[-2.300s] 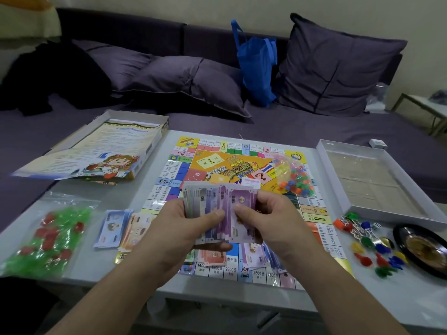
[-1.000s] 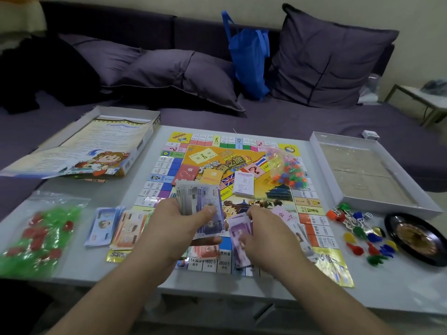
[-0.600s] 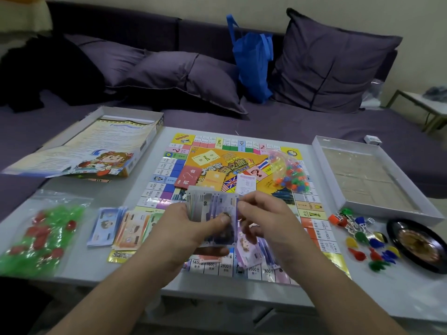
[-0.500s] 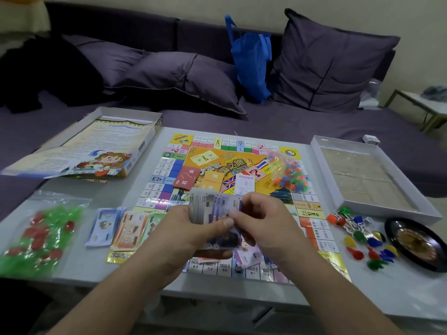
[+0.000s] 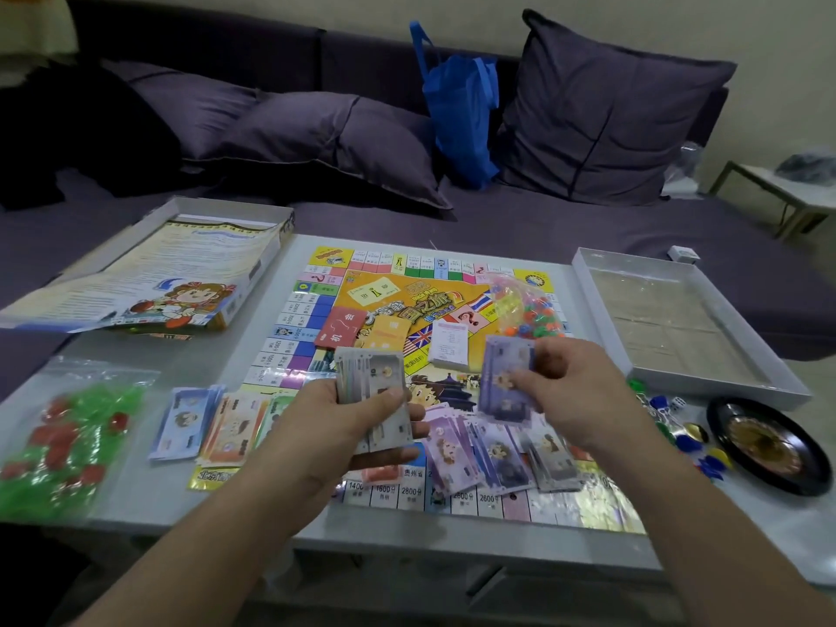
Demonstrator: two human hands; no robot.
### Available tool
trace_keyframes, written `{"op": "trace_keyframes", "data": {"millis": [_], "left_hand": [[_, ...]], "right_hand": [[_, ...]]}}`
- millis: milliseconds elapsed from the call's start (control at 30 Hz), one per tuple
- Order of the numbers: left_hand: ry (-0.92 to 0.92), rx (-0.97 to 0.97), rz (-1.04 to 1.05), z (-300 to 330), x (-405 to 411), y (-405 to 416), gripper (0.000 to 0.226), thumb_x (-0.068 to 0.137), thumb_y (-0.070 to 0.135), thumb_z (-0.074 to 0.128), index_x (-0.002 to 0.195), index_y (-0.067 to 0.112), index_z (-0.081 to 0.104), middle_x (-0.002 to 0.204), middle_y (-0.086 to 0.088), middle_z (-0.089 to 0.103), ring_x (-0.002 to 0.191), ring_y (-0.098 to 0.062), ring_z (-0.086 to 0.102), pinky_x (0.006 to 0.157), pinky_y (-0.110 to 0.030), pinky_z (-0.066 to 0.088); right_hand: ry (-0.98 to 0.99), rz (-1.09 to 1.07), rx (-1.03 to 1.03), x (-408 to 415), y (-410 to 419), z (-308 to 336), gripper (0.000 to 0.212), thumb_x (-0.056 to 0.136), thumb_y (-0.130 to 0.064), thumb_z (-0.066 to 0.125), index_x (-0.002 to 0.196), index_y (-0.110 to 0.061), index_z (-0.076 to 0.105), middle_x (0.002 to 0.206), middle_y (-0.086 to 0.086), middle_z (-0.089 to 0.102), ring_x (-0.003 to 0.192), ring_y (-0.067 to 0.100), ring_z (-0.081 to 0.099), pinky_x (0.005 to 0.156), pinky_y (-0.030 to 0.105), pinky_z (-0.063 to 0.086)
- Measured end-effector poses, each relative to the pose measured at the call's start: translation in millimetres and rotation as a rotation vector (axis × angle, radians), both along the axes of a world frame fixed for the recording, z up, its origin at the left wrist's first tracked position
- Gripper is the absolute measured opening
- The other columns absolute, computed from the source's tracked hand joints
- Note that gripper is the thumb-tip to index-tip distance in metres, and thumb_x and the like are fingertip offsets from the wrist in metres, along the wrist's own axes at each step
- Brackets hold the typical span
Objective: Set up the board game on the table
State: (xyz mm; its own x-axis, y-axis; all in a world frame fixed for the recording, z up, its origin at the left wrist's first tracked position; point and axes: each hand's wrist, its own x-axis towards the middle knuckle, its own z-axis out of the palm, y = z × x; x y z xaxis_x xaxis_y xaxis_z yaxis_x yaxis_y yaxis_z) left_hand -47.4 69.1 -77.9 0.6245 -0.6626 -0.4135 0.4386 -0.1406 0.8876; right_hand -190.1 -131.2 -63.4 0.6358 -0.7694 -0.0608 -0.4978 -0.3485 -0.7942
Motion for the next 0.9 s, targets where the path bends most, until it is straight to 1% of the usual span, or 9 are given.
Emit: {"op": "trace_keyframes", "data": {"millis": [33, 167, 300, 467, 567, 633, 733, 800, 900], "left_hand": [[0.01, 0.01, 0.009, -0.2, 1.0, 0.2, 0.022, 0.095, 0.01, 0.069, 0.116, 0.003, 0.066, 0.099, -0.019, 0.08, 0.091, -0.033, 0.079, 0.074, -0.048, 0.065], [0.048, 0.026, -0.003, 0.6, 1.5, 1.0, 0.02, 0.099, 0.007, 0.065, 0.118, 0.003, 0.061, 0.099, -0.02, 0.079, 0.091, -0.035, 0.079, 0.089, -0.059, 0.061], [0.1, -0.009, -0.039, 0.6, 0.4, 1.2, 0.022, 0.104, -0.001, 0.053, 0.125, -0.001, 0.055, 0.103, -0.026, 0.077, 0.096, -0.04, 0.078, 0.077, -0.055, 0.062], [0.11, -0.034, -0.07, -0.3, 0.0, 2.8, 0.025, 0.099, -0.002, 0.06, 0.124, -0.003, 0.06, 0.108, -0.026, 0.077, 0.097, -0.042, 0.077, 0.077, -0.054, 0.064], [0.098, -0.062, -0.072, 1.5, 0.3, 3.4, 0.024, 0.096, -0.002, 0.065, 0.12, -0.004, 0.063, 0.106, -0.023, 0.078, 0.096, -0.039, 0.078, 0.076, -0.051, 0.065], [0.094, -0.08, -0.071, 1.8, 0.1, 4.1, 0.022, 0.093, -0.002, 0.067, 0.115, -0.004, 0.066, 0.103, -0.021, 0.079, 0.093, -0.036, 0.078, 0.072, -0.048, 0.066], [0.086, -0.095, -0.113, 1.0, -2.2, 4.7, 0.025, 0.091, 0.0, 0.07, 0.115, -0.004, 0.068, 0.104, -0.022, 0.078, 0.096, -0.036, 0.078, 0.071, -0.047, 0.066], [0.059, -0.099, -0.164, 0.1, -5.2, 4.6, 0.028, 0.09, 0.002, 0.071, 0.117, -0.002, 0.07, 0.106, -0.023, 0.077, 0.098, -0.037, 0.077, 0.073, -0.046, 0.066], [0.042, -0.108, -0.206, -0.8, -7.5, 4.9, 0.032, 0.088, 0.006, 0.074, 0.12, 0.001, 0.071, 0.111, -0.023, 0.076, 0.102, -0.038, 0.076, 0.077, -0.048, 0.066]], "right_hand": [[0.089, -0.011, -0.061, -3.8, -7.5, -1.5, 0.008, 0.095, -0.018, 0.076, 0.09, -0.022, 0.071, 0.088, -0.001, 0.077, 0.079, 0.014, 0.074, 0.07, 0.037, 0.061], [0.339, 0.036, -0.07, -5.9, -14.5, -11.3, 0.015, 0.094, -0.022, 0.078, 0.093, -0.022, 0.063, 0.083, 0.002, 0.074, 0.069, 0.016, 0.07, 0.054, 0.025, 0.05], [0.475, 0.106, -0.148, 4.3, -1.9, -25.9, 0.02, 0.092, -0.025, 0.08, 0.096, -0.023, 0.061, 0.092, 0.001, 0.068, 0.082, 0.019, 0.068, 0.068, 0.033, 0.055], [0.593, 0.097, -0.286, 8.0, 8.2, -37.9, 0.024, 0.091, -0.034, 0.077, 0.097, -0.026, 0.055, 0.093, -0.003, 0.063, 0.085, 0.018, 0.064, 0.08, 0.042, 0.059], [0.53, 0.06, -0.33, 7.1, 7.4, -30.0, 0.016, 0.094, -0.03, 0.07, 0.101, -0.024, 0.058, 0.095, -0.004, 0.064, 0.086, 0.015, 0.062, 0.078, 0.038, 0.057], [0.363, 0.052, -0.251, 7.1, 10.4, -20.9, 0.003, 0.099, -0.026, 0.065, 0.099, -0.024, 0.064, 0.096, -0.004, 0.068, 0.085, 0.012, 0.062, 0.07, 0.028, 0.053], [-0.009, 0.143, 0.166, 10.6, 27.6, -8.1, 0.011, 0.101, -0.026, 0.067, 0.093, -0.019, 0.072, 0.086, 0.0, 0.072, 0.072, 0.014, 0.065, 0.058, 0.024, 0.049], [-0.114, 0.241, 0.324, 12.0, 42.1, -4.2, 0.013, 0.1, -0.025, 0.069, 0.093, -0.014, 0.073, 0.08, 0.002, 0.071, 0.066, 0.014, 0.063, 0.056, 0.027, 0.049], [-0.115, 0.288, 0.21, 14.0, 54.6, -4.2, 0.009, 0.096, -0.022, 0.074, 0.089, -0.017, 0.073, 0.076, 0.0, 0.073, 0.062, 0.005, 0.064, 0.057, 0.019, 0.049]]}}
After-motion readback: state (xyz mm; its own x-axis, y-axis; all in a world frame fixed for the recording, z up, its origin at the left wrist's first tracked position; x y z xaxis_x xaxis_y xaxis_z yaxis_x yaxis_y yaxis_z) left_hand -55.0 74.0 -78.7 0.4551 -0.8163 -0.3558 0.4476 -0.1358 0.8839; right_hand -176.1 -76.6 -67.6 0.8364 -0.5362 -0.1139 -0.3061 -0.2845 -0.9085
